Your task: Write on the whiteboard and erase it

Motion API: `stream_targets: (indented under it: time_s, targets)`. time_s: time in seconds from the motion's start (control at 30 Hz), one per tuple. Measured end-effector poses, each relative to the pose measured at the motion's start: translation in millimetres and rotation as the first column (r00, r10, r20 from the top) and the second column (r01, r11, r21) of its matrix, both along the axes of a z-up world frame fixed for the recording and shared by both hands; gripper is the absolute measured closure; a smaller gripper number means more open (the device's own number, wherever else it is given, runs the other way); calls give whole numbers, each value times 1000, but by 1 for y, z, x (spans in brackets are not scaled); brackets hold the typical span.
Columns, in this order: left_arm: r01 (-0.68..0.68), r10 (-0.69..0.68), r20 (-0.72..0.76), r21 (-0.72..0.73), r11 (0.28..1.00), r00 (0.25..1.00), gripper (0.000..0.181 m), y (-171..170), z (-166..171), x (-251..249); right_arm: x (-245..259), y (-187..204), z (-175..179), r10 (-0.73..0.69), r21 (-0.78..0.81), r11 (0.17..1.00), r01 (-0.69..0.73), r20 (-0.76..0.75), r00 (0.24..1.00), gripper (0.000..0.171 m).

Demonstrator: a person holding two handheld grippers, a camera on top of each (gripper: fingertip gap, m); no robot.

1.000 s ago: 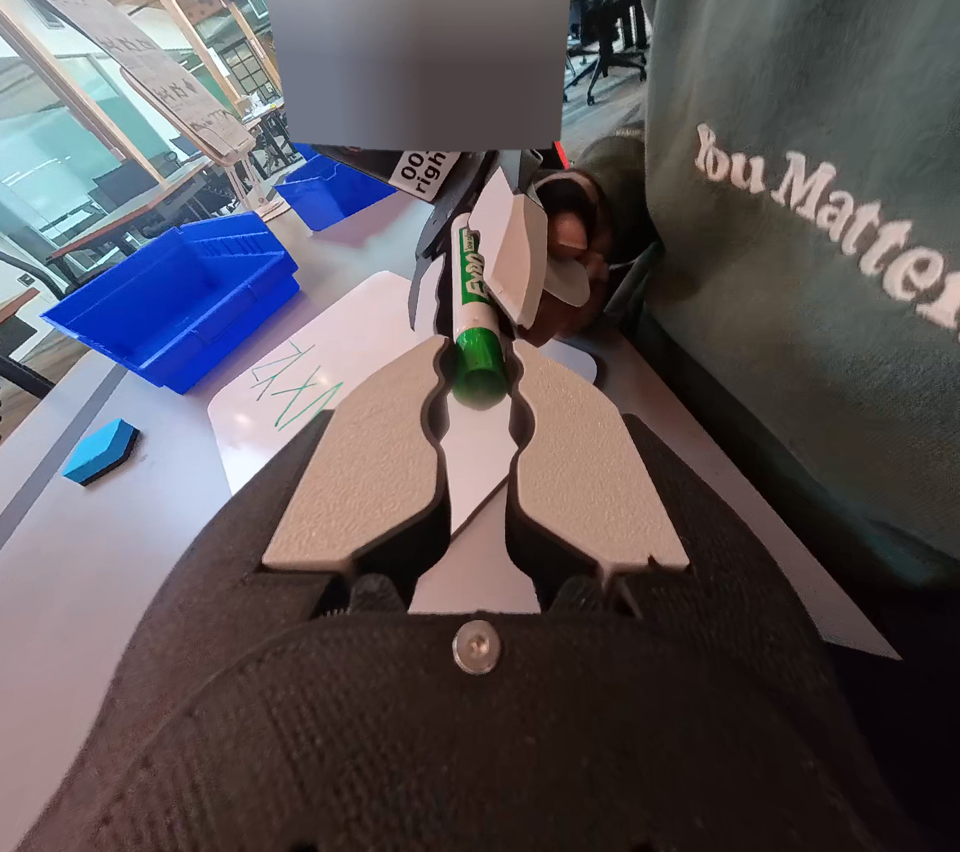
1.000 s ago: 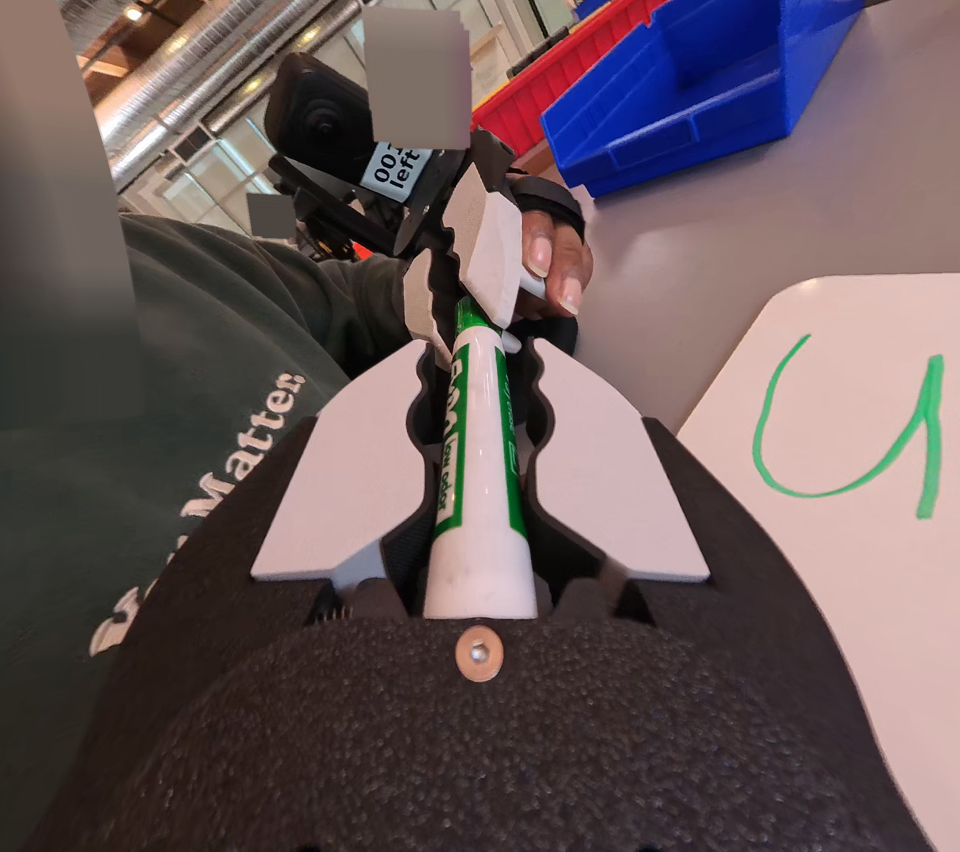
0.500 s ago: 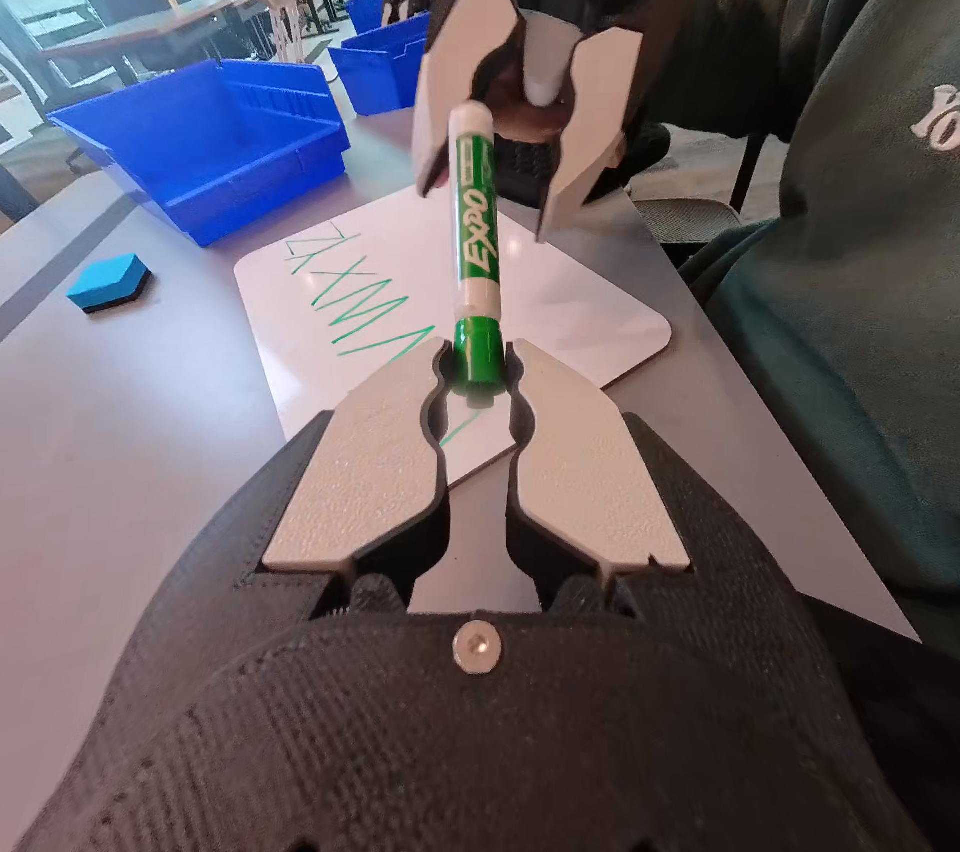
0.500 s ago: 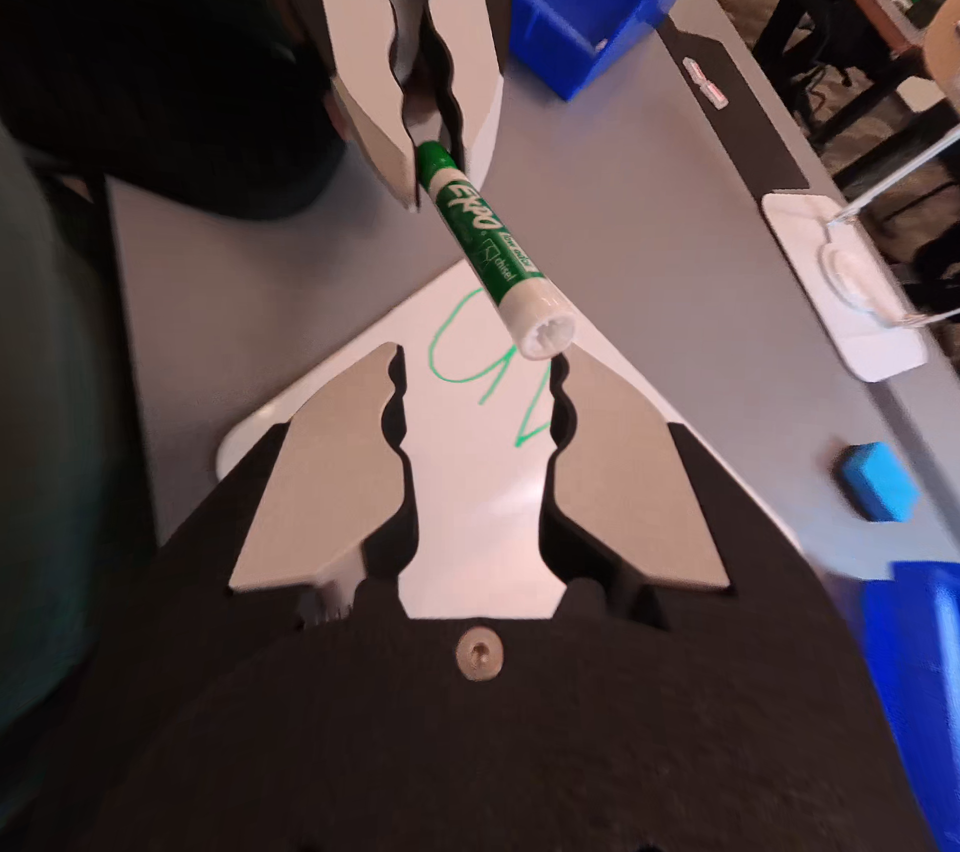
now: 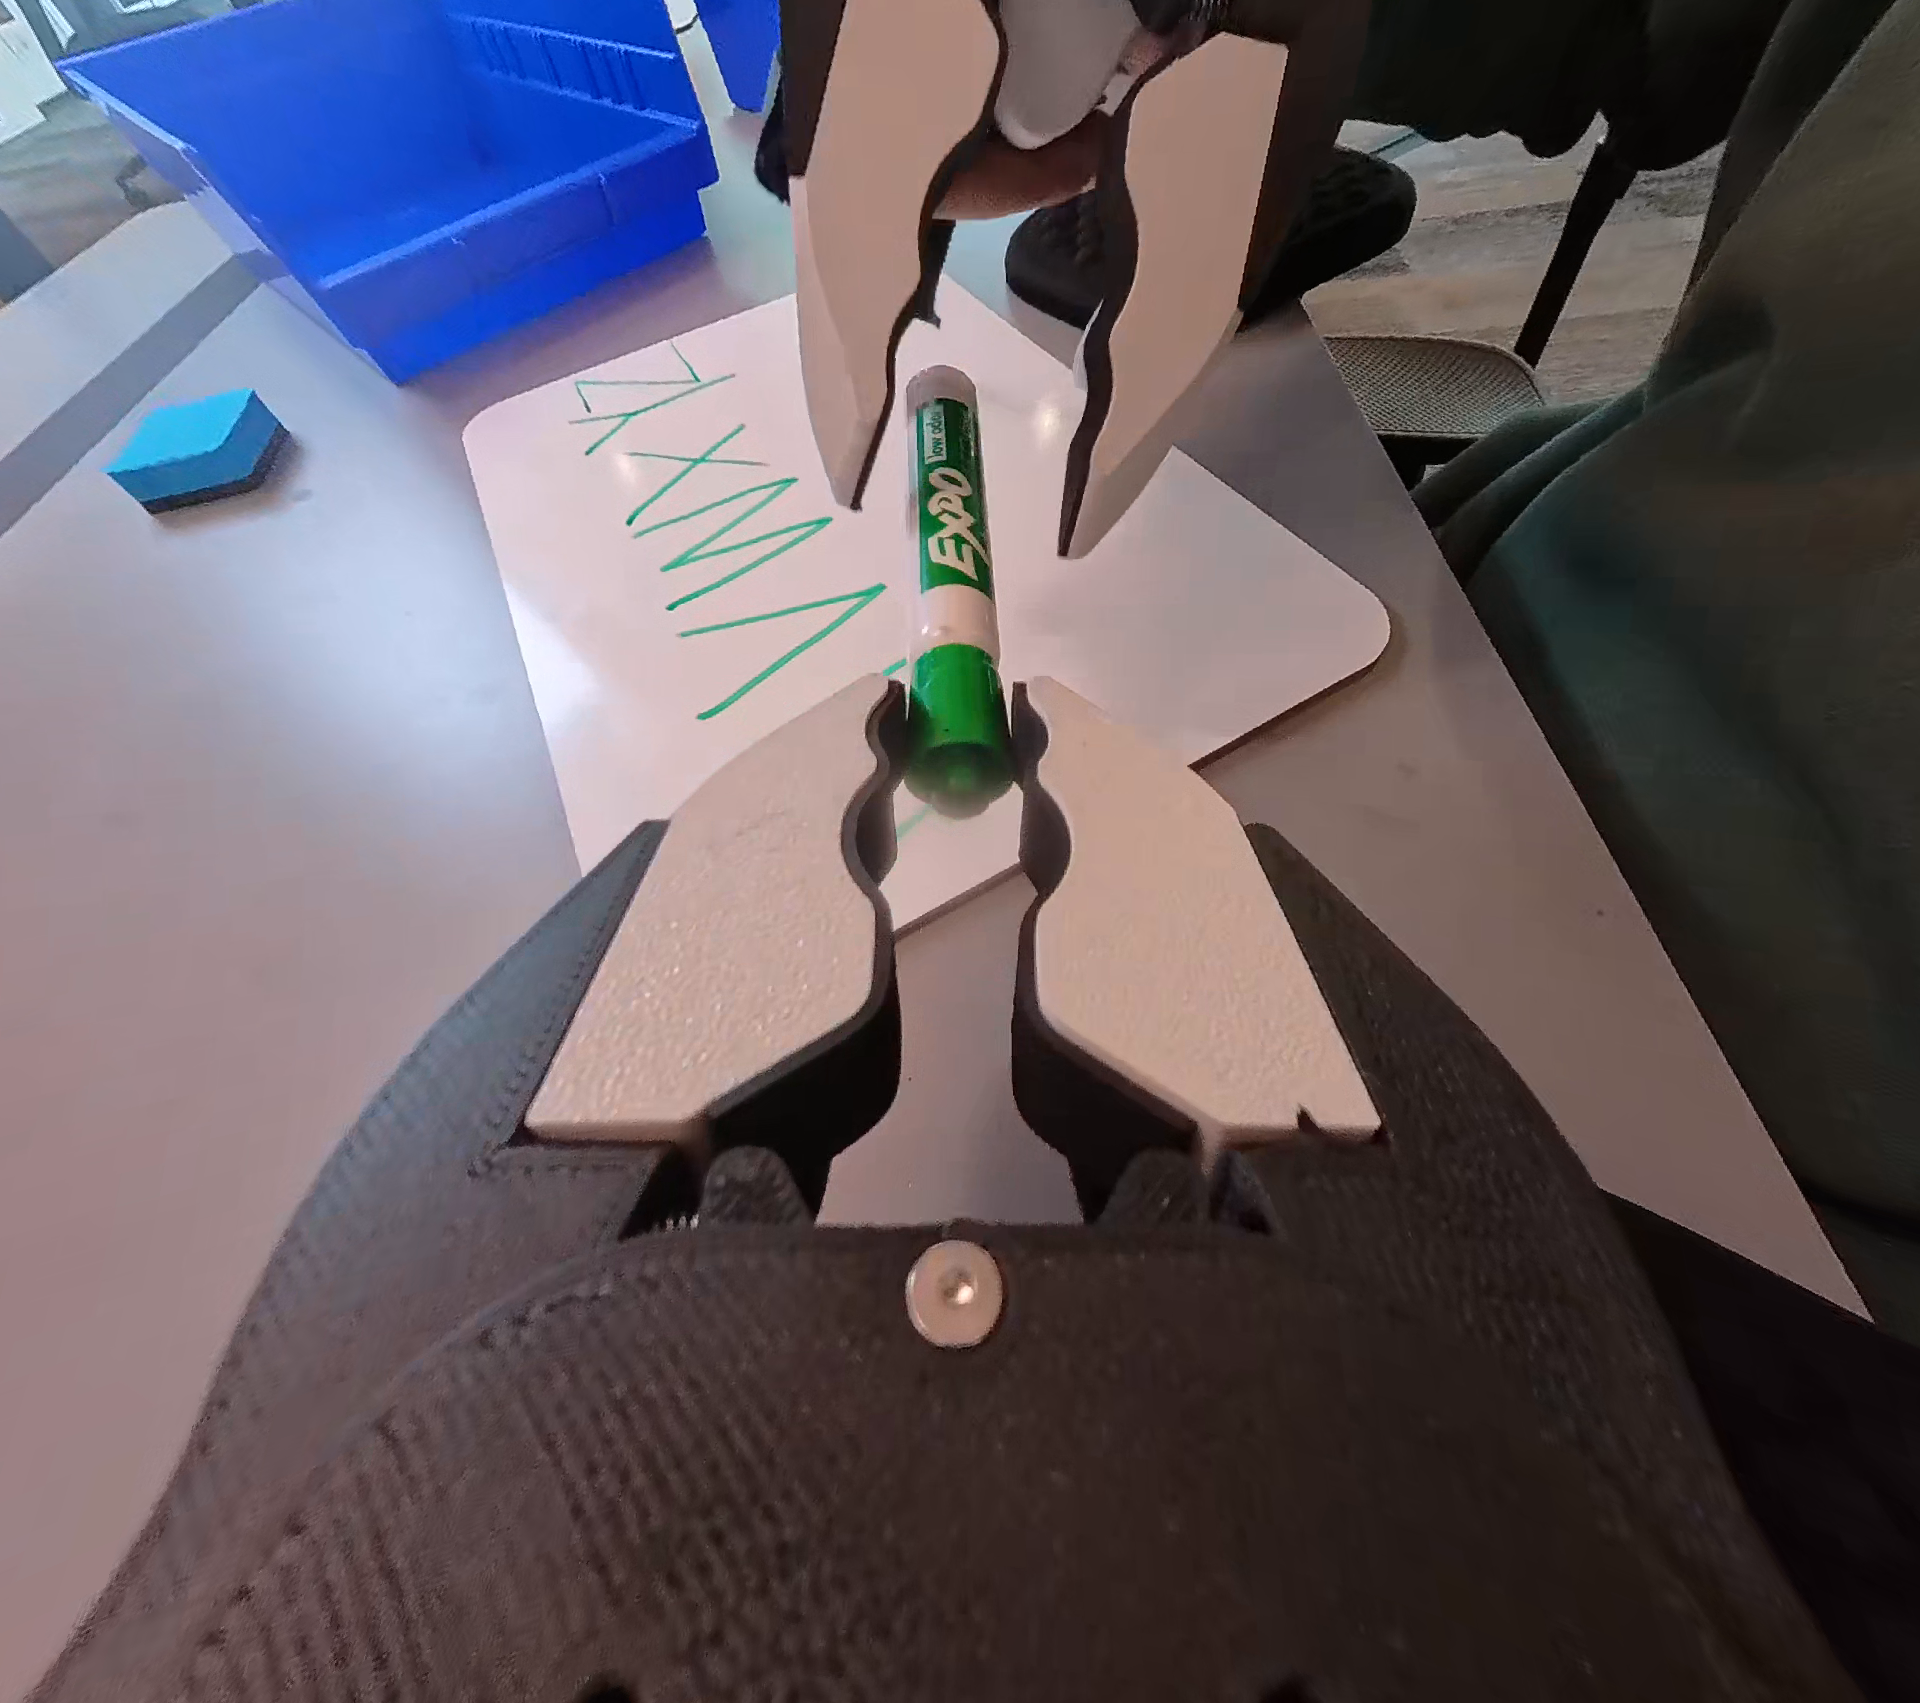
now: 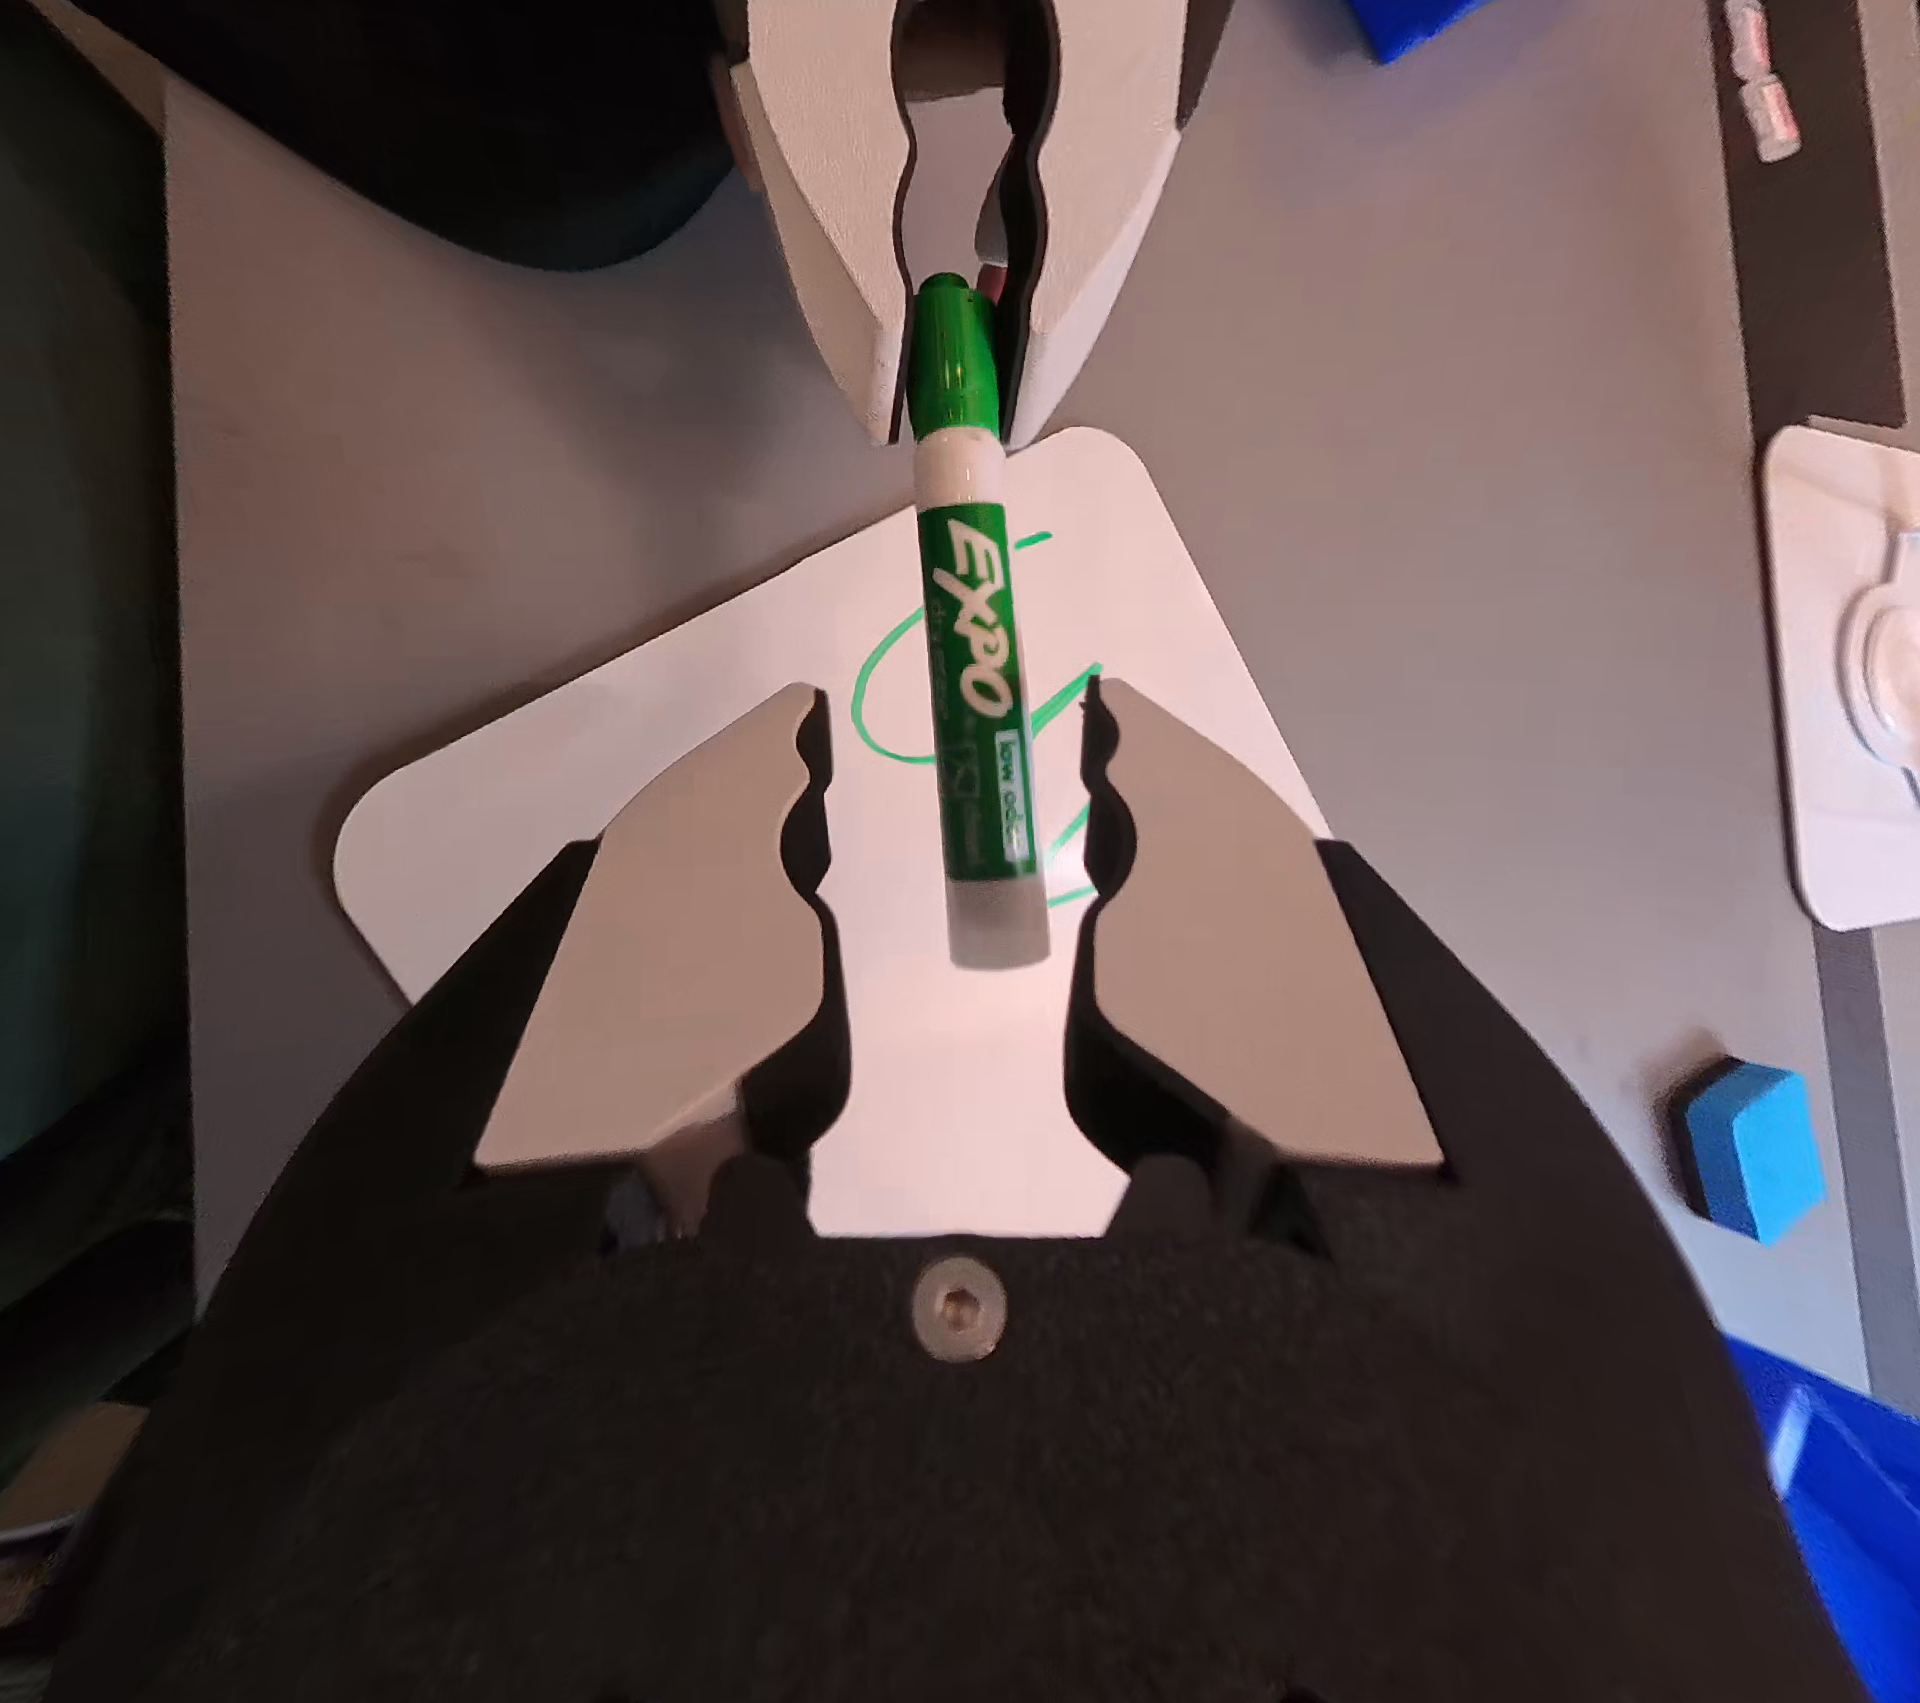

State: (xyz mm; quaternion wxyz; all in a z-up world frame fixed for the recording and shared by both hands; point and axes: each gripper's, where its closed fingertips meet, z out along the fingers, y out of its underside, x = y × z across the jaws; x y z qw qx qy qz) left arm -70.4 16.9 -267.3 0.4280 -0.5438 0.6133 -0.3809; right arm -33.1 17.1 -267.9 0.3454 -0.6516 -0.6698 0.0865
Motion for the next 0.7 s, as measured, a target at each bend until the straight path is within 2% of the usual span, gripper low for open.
stream_targets:
  time_s: [0.23,0.47,0.57,0.7]
  targets:
    - [2,-2,-11,-11,1000,1000,162,-1,-3,0,-10,7,-13,41,7,999,-41,44,998,152]
    - [-14,15,36,-21,1000,999,161,3,0,2,-9,9,-15,56,-56,997,-56,11,998,152]
    - [-140,135,152,21,990,979,160,24,18,-4,1,20,0,25,-88,996,-29,-43,999,152]
    - [-261,245,246,32,965,938,161,45,34,-17,61,82,49,-165,-25,986,164,-98,981,152]
